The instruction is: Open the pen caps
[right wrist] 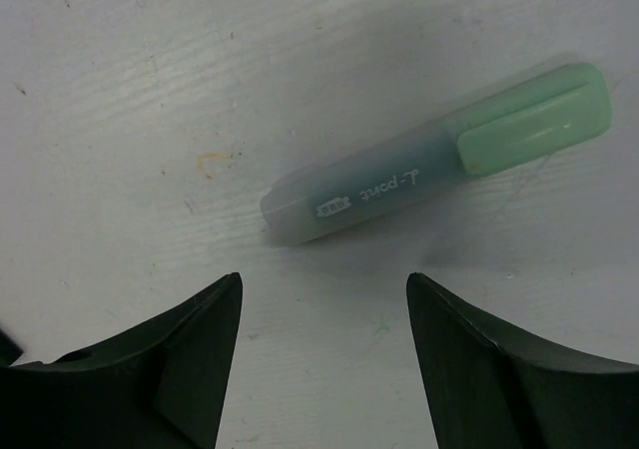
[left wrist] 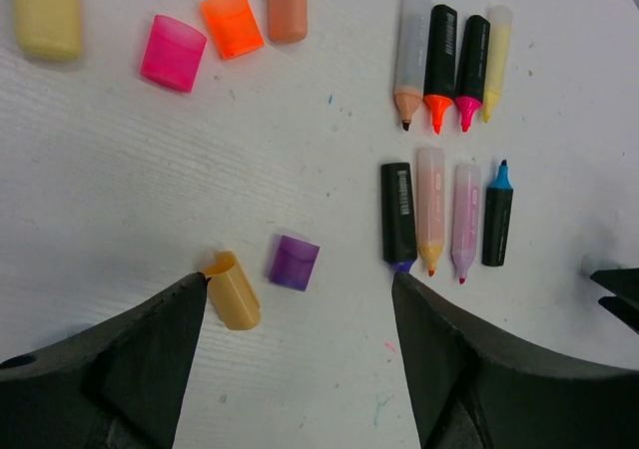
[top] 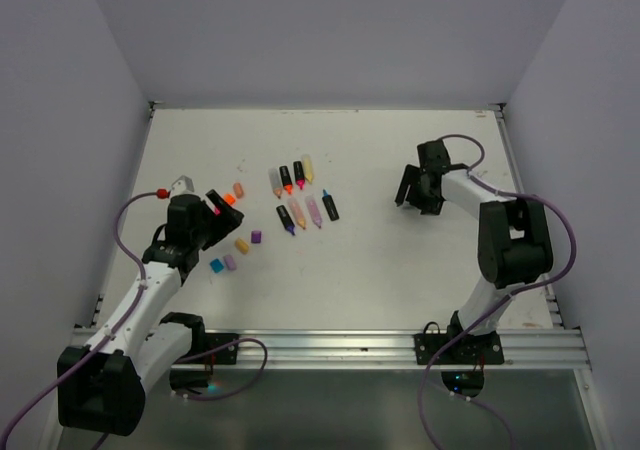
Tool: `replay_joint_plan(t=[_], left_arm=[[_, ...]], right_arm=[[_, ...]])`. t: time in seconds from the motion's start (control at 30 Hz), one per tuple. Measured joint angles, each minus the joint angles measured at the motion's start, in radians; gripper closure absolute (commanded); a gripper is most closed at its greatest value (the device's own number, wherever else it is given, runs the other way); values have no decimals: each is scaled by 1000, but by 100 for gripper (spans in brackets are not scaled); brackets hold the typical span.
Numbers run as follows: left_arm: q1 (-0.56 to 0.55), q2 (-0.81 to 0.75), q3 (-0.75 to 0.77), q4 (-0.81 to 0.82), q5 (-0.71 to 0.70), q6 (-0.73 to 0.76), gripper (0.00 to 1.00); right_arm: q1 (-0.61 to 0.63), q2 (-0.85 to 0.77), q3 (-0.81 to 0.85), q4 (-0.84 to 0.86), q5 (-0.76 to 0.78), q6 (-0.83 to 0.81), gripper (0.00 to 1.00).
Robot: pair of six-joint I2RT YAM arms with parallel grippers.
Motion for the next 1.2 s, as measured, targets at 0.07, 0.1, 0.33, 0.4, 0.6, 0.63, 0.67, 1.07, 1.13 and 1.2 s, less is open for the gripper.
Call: replay_joint_plan(t=[0.07, 0.1, 0.33, 0.4, 0.6, 0.63, 0.67, 1.07, 1.13, 1.2], left_arm=[[0, -2, 0, 4, 4, 3, 23], [0, -4, 0, 4, 6, 4, 23], [0, -13, -2, 9, 17, 8, 23], [0, -12, -2, 10, 18, 14, 23], [0, 2, -2, 10, 23, 25, 23], [0, 6, -2, 10, 23, 26, 23], [0, 11, -2, 10, 23, 31, 23], [0, 77, -2, 64, 64, 44, 23], [0, 77, -2, 69, 69, 44, 23], [0, 77, -2, 78, 74, 44, 23]], right_arm=[[12, 6, -4, 12, -16, 3, 30], [18, 12, -4, 21, -20, 3, 30], [34, 104, 68, 69, -44, 3, 30], [34, 148, 126, 75, -43, -3, 30], [34, 311, 373, 51, -44, -47, 30], [34, 327, 408, 40, -43, -56, 29], [34, 335, 440, 23, -39, -67, 29], [-39, 325, 517, -97, 11, -205, 24], [-63, 325, 505, -97, 8, -225, 24], [-84, 325, 482, -95, 2, -241, 24]])
